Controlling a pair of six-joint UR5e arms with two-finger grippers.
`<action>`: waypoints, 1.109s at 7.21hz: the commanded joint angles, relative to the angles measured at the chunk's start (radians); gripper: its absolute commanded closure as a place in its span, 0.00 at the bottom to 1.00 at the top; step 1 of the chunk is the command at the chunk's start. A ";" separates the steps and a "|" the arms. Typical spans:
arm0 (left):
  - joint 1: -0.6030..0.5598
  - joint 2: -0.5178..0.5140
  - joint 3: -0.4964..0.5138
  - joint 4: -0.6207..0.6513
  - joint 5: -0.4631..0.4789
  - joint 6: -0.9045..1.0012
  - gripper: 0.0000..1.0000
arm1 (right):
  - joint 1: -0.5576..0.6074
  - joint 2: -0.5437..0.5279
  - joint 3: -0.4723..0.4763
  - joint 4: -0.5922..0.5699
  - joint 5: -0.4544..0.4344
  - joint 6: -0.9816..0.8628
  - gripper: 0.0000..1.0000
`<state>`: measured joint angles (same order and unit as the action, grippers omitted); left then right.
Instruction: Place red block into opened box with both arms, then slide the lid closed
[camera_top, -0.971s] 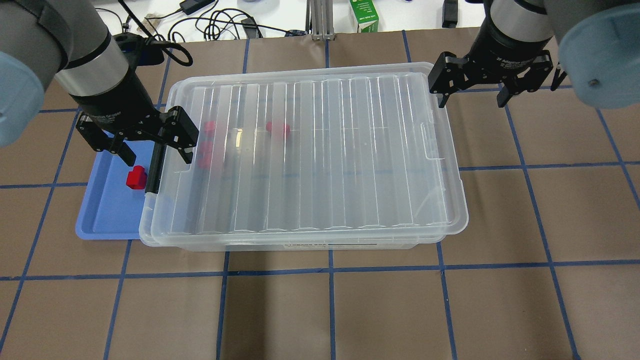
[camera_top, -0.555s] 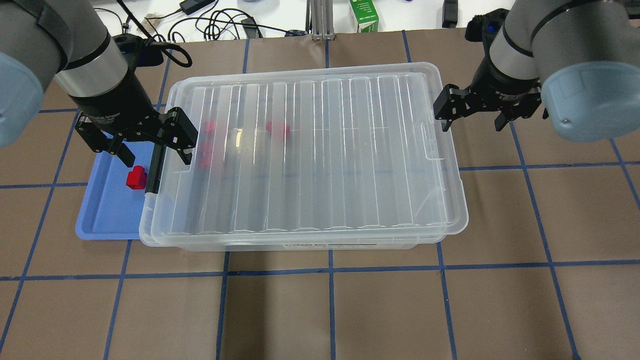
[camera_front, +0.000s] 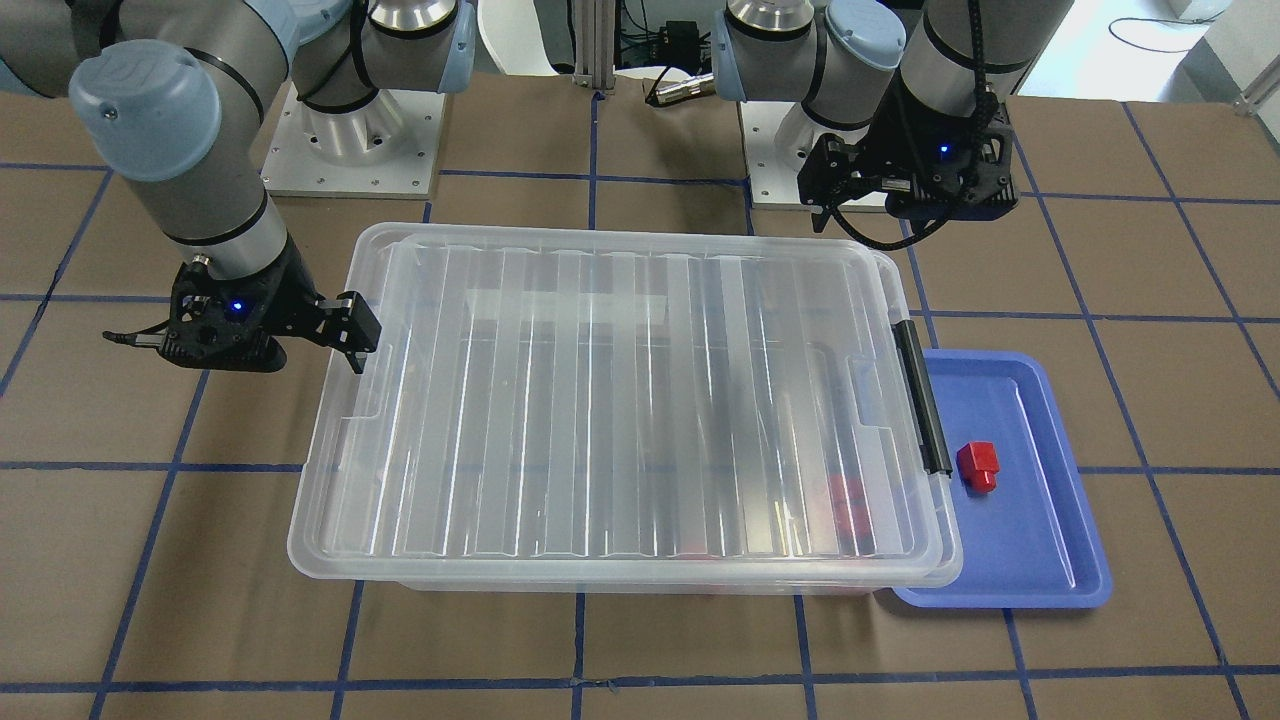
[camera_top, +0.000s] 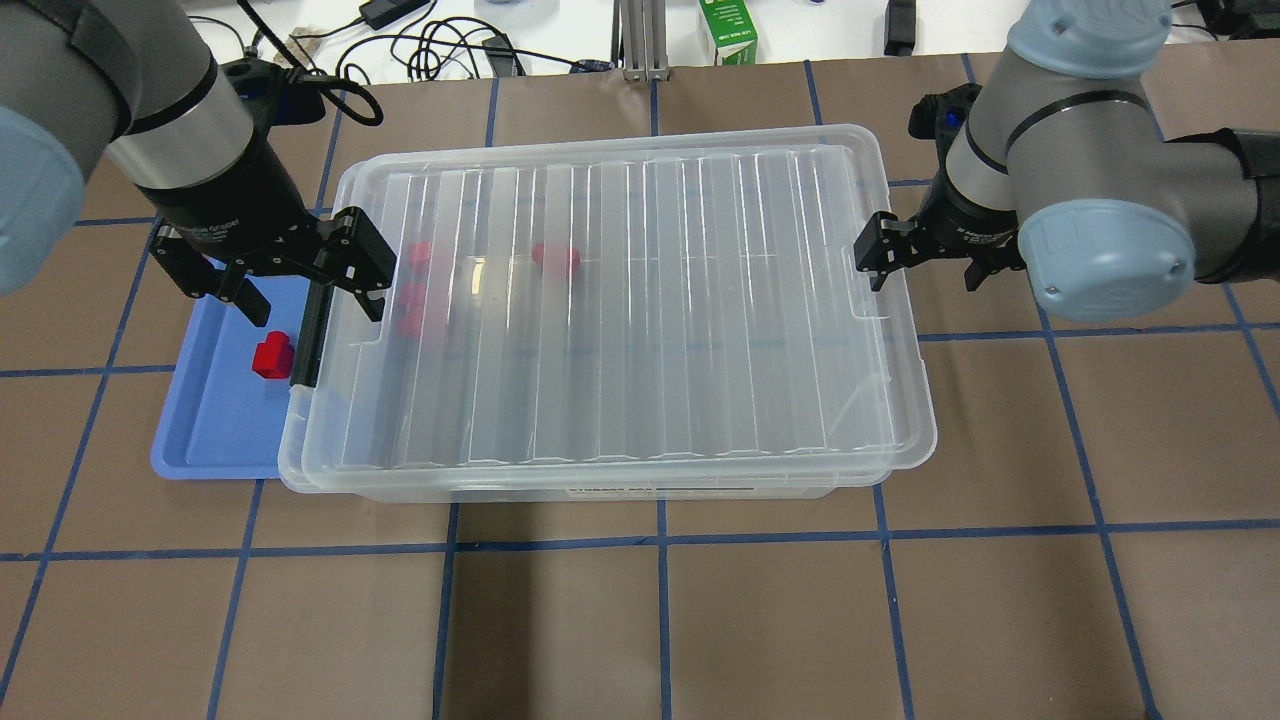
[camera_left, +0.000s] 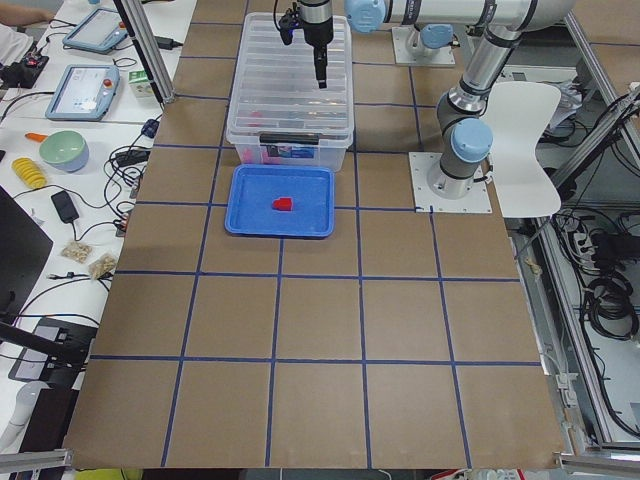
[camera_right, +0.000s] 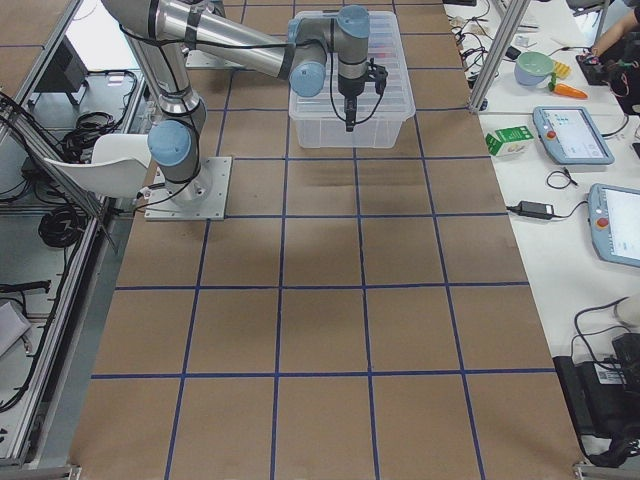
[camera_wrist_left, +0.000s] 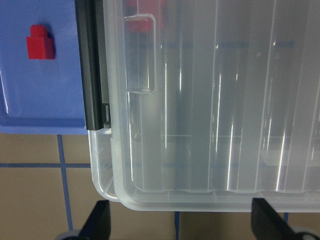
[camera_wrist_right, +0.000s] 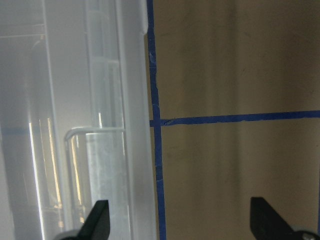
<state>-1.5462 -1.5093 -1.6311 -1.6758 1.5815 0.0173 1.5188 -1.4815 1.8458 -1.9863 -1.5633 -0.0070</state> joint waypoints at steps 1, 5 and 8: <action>0.000 -0.002 -0.001 0.002 -0.002 0.000 0.00 | -0.002 0.026 0.001 -0.041 -0.003 -0.008 0.00; 0.000 0.000 -0.001 0.007 0.003 0.001 0.00 | -0.089 0.026 0.001 -0.039 -0.003 -0.105 0.00; 0.000 0.000 -0.001 0.008 -0.003 0.001 0.00 | -0.169 0.026 0.001 -0.039 -0.003 -0.236 0.00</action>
<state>-1.5458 -1.5093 -1.6321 -1.6686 1.5849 0.0184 1.3801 -1.4557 1.8469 -2.0250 -1.5662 -0.1875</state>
